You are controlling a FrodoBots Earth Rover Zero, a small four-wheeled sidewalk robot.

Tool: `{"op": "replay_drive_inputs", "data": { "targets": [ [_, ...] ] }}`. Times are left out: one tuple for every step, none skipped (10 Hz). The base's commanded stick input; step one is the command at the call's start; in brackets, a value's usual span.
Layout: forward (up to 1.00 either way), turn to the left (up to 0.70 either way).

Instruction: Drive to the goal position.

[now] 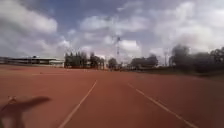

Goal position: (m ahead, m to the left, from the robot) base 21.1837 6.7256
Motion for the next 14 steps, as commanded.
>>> {"op": "replay_drive_inputs", "data": {
  "targets": [
    [0.70,0.00],
    [0.70,0.00],
    [0.70,0.00],
    [0.70,0.00],
    [0.70,0.00],
    [0.70,0.00],
    [0.70,0.00],
    [0.70,0.00],
    [0.70,0.00],
    [0.70,0.00],
    [0.70,0.00],
    [0.70,0.00],
    [0.70,0.00],
    [0.70,0.00]
  ]
}}
